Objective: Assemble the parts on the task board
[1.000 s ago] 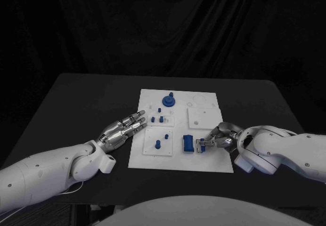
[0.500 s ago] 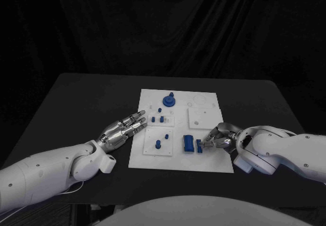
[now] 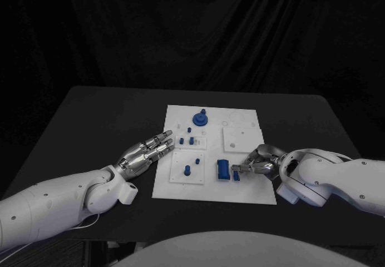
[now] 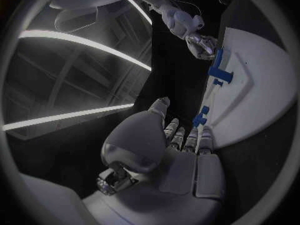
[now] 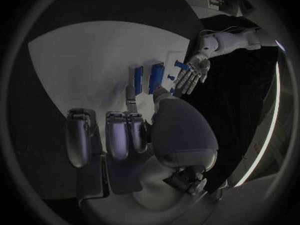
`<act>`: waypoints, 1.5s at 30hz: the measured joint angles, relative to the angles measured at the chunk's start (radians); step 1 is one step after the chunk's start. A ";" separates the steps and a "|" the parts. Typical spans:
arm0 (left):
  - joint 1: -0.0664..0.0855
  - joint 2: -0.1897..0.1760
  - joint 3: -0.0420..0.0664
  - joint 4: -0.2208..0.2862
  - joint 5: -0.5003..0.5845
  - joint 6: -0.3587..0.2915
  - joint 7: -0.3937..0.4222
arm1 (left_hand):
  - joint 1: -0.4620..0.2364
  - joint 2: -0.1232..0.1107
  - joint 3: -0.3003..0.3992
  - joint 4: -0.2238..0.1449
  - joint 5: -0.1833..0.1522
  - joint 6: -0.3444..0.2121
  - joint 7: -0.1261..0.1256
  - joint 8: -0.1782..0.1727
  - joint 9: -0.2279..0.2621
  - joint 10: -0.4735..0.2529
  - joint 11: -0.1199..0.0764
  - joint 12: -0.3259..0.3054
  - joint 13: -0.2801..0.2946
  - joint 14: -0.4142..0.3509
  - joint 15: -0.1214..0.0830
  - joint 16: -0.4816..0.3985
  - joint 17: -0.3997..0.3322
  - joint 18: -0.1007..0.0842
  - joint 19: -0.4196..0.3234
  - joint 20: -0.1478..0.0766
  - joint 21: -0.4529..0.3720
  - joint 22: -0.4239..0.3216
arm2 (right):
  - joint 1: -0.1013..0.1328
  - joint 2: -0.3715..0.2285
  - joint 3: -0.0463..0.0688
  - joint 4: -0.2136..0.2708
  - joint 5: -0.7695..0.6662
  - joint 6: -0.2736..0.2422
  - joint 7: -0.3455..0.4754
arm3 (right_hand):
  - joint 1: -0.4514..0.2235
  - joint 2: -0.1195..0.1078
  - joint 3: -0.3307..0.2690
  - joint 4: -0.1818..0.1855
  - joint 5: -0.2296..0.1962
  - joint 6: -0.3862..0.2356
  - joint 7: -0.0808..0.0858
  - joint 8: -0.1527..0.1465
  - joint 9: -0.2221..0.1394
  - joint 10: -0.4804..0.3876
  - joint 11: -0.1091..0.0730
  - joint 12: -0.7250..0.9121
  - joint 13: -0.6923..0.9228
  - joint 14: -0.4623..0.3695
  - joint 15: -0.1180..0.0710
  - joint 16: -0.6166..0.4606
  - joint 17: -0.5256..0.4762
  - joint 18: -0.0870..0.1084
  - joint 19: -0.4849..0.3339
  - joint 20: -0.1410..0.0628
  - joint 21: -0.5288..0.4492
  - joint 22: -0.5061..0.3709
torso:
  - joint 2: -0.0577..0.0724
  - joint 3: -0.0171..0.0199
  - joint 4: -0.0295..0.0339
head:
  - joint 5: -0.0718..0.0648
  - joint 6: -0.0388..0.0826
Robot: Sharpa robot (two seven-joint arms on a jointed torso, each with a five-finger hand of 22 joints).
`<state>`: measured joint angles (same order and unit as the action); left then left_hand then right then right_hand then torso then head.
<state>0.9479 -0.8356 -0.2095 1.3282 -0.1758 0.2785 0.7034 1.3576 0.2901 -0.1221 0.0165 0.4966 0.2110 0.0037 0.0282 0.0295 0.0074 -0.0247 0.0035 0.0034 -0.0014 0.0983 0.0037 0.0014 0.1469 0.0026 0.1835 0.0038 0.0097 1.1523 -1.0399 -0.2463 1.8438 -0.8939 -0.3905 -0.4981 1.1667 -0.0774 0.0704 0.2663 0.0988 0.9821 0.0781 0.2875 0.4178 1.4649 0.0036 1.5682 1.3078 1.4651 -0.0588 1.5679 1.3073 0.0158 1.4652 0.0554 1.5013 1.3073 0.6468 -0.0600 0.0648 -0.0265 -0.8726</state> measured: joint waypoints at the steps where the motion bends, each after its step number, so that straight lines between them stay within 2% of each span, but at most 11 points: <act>1: 0.000 0.000 0.000 0.000 0.000 0.000 0.000 | 0.000 0.000 0.000 0.000 0.000 0.000 0.000 0.000 0.000 0.000 0.000 0.000 0.000 0.000 0.000 0.000 0.000 0.000 0.000 0.000 0.000 0.000 | 0.000 -0.001 0.000 0.000 -0.002 -0.002 0.001 | 0.001 0.001 0.000 0.000 0.002 0.000 0.000 0.000 0.001 0.000 0.000 0.000 0.000 0.000 0.000 0.000 0.000 0.000 0.000 0.000 0.000 0.000 | 0.000 -0.0001 0.0000 | 0.000 0.000; 7: 0.000 -0.001 0.000 0.001 0.000 0.000 0.000 | 0.000 0.000 0.000 0.000 0.000 0.000 0.000 0.000 0.000 0.000 0.000 0.000 0.000 0.000 0.000 0.000 0.000 0.000 0.000 0.000 0.000 0.000 | 0.000 -0.022 0.000 0.004 -0.026 -0.020 0.020 | 0.068 0.019 0.018 -0.036 0.083 0.000 0.000 0.022 0.020 0.000 0.000 0.000 0.000 0.000 0.000 0.000 0.000 0.000 0.000 0.000 -0.005 0.000 | 0.000 0.0000 0.0001 | 0.003 0.000; 12: 0.000 -0.001 0.000 0.001 0.000 0.000 0.000 | 0.000 0.000 0.000 0.000 0.000 0.000 0.000 0.000 0.000 0.000 0.000 0.000 0.000 0.000 0.000 0.000 0.000 0.000 0.000 0.000 0.000 0.000 | 0.000 -0.036 0.000 0.012 -0.057 -0.026 0.036 | 0.091 0.015 -0.007 -0.054 0.045 -0.051 -0.021 0.182 0.154 0.002 -0.009 0.000 0.000 0.000 -0.007 0.000 0.000 0.000 0.000 -0.011 -0.005 0.001 | 0.000 0.0001 0.0002 | 0.000 0.000; 16: 0.000 -0.002 0.000 0.004 0.001 -0.003 0.000 | 0.000 0.000 0.007 -0.001 0.000 0.001 0.001 0.000 0.000 0.000 0.000 0.000 0.000 0.000 0.000 0.000 0.000 0.000 0.000 0.000 0.000 0.000 | 0.000 -0.046 -0.001 0.013 -0.080 -0.031 0.057 | 0.091 0.015 -0.015 -0.029 0.022 -0.087 -0.025 0.248 0.209 0.002 -0.009 0.000 0.000 0.000 -0.007 -0.005 0.000 0.002 0.000 -0.011 -0.047 0.001 | -0.001 0.0001 0.0004 | -0.001 0.000; 21: -0.001 -0.020 0.000 0.037 0.001 -0.021 -0.003 | 0.000 0.000 0.014 -0.008 0.005 0.009 0.009 0.004 0.002 0.003 0.003 0.000 0.000 0.004 0.004 0.000 0.000 0.000 0.006 0.006 0.000 0.002 | 0.000 -0.070 -0.001 0.011 -0.099 -0.079 0.130 | 0.024 0.061 -0.031 0.022 0.033 -0.126 -0.010 0.277 0.225 0.003 -0.007 -0.017 0.000 -0.031 0.005 -0.149 -0.062 0.075 -0.142 0.003 -0.324 0.001 | -0.002 0.0006 -0.0001 | 0.000 0.000; 25: 0.000 -0.046 -0.002 0.073 -0.002 -0.045 -0.006 | 0.000 0.000 0.018 -0.012 0.005 0.020 0.009 0.004 0.003 0.004 0.004 0.000 0.000 0.004 0.004 0.000 0.000 0.000 0.006 0.006 0.000 0.001 | 0.006 -0.088 -0.002 0.001 -0.092 -0.150 0.225 | -0.077 0.117 -0.079 0.023 0.210 -0.137 0.001 0.277 0.206 -0.164 0.015 -0.200 0.000 -0.236 0.030 -0.376 -0.376 0.135 -0.381 0.025 -0.708 -0.026 | -0.002 0.0006 -0.0006 | 0.003 0.000; 29: 0.028 -0.068 -0.004 0.101 -0.008 -0.071 -0.011 | 0.000 0.000 0.018 -0.012 0.005 0.025 0.014 0.008 0.003 0.007 0.007 0.000 0.000 0.004 0.004 0.000 0.000 0.000 0.002 0.003 0.000 0.001 | 0.036 -0.092 -0.001 -0.023 -0.017 -0.215 0.364 | -0.035 0.165 -0.128 0.025 0.248 -0.164 0.048 0.230 0.120 -0.643 0.073 -0.620 -0.324 -0.517 0.098 -0.693 -0.675 0.149 -0.556 0.087 -1.018 -0.176 | -0.003 0.0006 -0.0006 | 0.001 0.000; 32: 0.056 -0.071 -0.002 0.110 -0.011 -0.086 -0.012 | 0.000 0.000 0.031 -0.008 0.010 0.040 0.029 0.008 0.005 0.005 0.019 0.000 0.000 0.003 0.003 0.000 -0.001 0.000 0.000 -0.014 0.000 0.000 | 0.048 -0.094 0.000 -0.035 0.067 -0.237 0.472 | 0.002 0.201 -0.158 0.026 0.266 -0.180 0.077 0.200 0.056 -0.753 0.124 -0.801 -0.512 -0.636 0.155 -0.864 -0.796 0.149 -0.628 0.139 -1.179 -0.293 | -0.005 0.0012 -0.0010 | 0.004 0.000; 36: 0.084 -0.070 -0.002 0.120 -0.015 -0.107 -0.013 | 0.000 0.000 0.044 0.021 0.010 0.047 0.036 0.008 0.005 0.011 0.025 0.000 0.000 0.000 -0.018 0.000 -0.001 0.000 0.000 -0.043 0.000 -0.001 | 0.055 -0.091 -0.001 -0.053 0.196 -0.244 0.619 | 0.026 0.227 -0.234 0.026 0.275 -0.214 0.064 0.086 -0.063 -0.838 0.186 -1.004 -0.814 -0.738 0.219 -1.112 -1.025 0.149 -0.690 0.210 -1.394 -0.518 | -0.012 0.0039 -0.0029 | 0.008 0.000; 39: 0.096 -0.070 -0.002 0.123 -0.018 -0.122 -0.013 | -0.014 -0.002 0.021 0.094 -0.010 0.046 0.036 0.008 0.004 0.011 0.025 0.000 0.000 0.002 -0.027 0.000 -0.001 0.000 0.000 -0.057 0.000 -0.003 | 0.057 -0.072 -0.002 -0.078 0.295 -0.236 0.719 | -0.005 0.258 -0.286 0.014 0.238 -0.268 0.055 0.006 -0.128 -0.944 0.181 -1.095 -0.951 -0.840 0.226 -1.231 -1.126 0.149 -0.822 0.212 -1.444 -0.642 | -0.021 0.0085 -0.0057 | 0.015 0.000; 45: 0.103 -0.054 -0.002 0.113 -0.020 -0.143 -0.014 | -0.023 -0.004 -0.051 0.267 -0.092 -0.024 -0.009 -0.001 -0.003 0.008 0.022 0.000 0.000 0.001 -0.034 0.000 0.000 0.000 -0.004 -0.064 0.000 -0.007 | 0.057 -0.034 -0.001 -0.135 0.462 -0.173 0.852 | -0.050 0.279 -0.360 0.026 0.155 -0.377 0.013 -0.112 -0.237 -1.156 0.111 -1.193 -1.122 -1.172 0.202 -1.441 -1.260 0.149 -1.271 0.216 -1.467 -1.045 | -0.048 0.0212 -0.0144 | 0.025 0.000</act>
<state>1.0513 -0.8897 -0.2118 1.4417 -0.1960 0.1354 0.6893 1.3348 0.2864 -0.1728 0.2831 0.4043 0.1871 -0.0056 0.0270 0.0267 0.0150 -0.0025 0.0035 0.0034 0.0000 0.0639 0.0038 0.0009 0.1468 -0.0010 0.1196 0.0036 0.0030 1.2095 -1.0741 -0.2476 1.7085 -0.4319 -0.5634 0.3540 1.1171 0.2011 -0.2897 0.2927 0.2538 0.6050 0.0911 0.1757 0.1808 0.3087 0.1150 0.3757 0.1857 0.2934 0.1436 0.1268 0.0473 0.1647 0.1947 0.2717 0.0345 0.2625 0.5985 -0.0388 0.0504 -0.0015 -0.8726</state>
